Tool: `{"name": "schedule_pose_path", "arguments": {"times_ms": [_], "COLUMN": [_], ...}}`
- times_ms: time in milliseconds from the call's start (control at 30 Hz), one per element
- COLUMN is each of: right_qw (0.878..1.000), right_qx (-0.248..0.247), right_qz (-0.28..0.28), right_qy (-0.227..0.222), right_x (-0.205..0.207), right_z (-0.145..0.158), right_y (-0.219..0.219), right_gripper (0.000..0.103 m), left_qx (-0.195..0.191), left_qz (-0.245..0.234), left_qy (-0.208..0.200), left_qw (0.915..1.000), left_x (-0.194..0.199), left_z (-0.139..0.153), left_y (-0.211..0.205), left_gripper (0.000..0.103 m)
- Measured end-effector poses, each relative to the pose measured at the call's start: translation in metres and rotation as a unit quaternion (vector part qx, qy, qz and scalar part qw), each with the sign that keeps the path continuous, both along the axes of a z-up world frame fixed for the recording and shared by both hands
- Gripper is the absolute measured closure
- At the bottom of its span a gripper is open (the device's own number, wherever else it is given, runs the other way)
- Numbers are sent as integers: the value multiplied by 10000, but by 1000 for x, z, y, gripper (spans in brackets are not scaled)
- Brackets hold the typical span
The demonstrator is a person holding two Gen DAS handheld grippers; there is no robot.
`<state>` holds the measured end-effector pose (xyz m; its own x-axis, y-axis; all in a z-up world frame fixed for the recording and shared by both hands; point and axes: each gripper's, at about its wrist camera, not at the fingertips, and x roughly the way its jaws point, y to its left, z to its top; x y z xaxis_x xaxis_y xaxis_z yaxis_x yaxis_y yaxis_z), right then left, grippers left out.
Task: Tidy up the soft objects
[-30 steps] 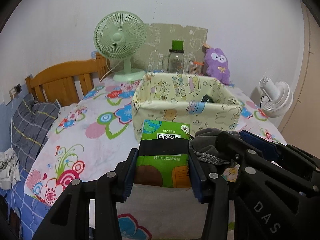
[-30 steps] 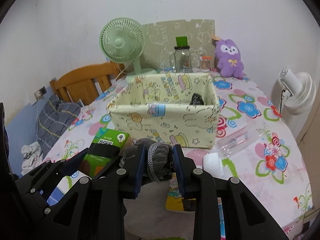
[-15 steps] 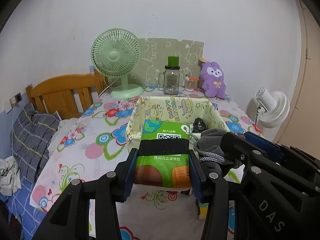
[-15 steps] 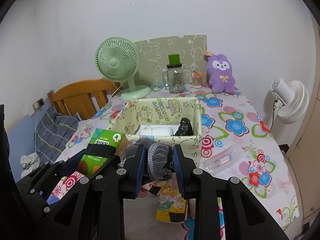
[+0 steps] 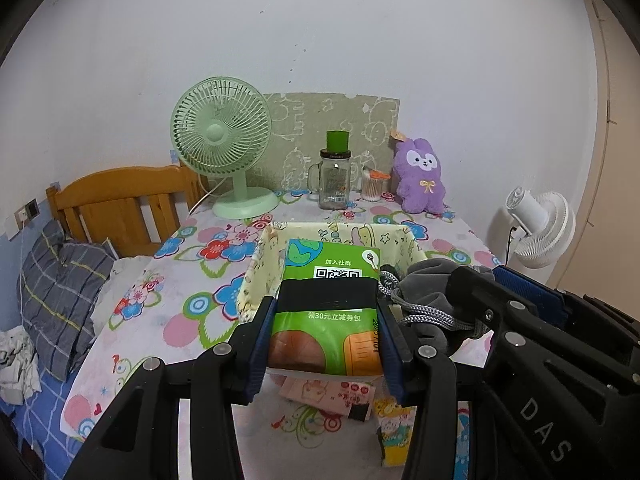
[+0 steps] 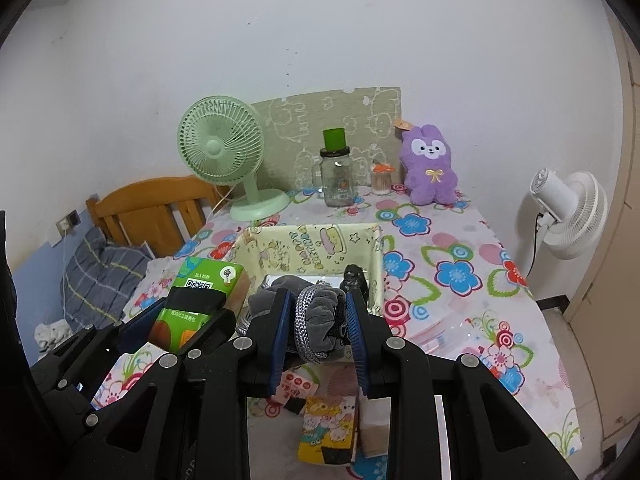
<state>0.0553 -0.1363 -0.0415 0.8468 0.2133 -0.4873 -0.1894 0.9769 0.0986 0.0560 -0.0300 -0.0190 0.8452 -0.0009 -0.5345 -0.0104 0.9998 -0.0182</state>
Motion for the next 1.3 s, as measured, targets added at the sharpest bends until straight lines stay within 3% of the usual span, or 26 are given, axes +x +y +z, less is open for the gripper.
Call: {"name": "schedule_pose_path", "arguments": {"times_ms": [867,1300], "right_qw": [9996,9996], "right_qx": [151,258], "right_qz": [-137,11], "right_qy": [-202,-69], "right_x": [78,122], "right_z": [2,-10], "right_y": [-1,7], "right_gripper": [72,72], "left_qx": [123,110], "left_qz": [64,135], "left_qy": [-292,-159], "left_qw": [9995,9997], "left_x": [73,111], "left_z": [-1,-13], "left_y": [0,10], "left_gripper": [54,54]}}
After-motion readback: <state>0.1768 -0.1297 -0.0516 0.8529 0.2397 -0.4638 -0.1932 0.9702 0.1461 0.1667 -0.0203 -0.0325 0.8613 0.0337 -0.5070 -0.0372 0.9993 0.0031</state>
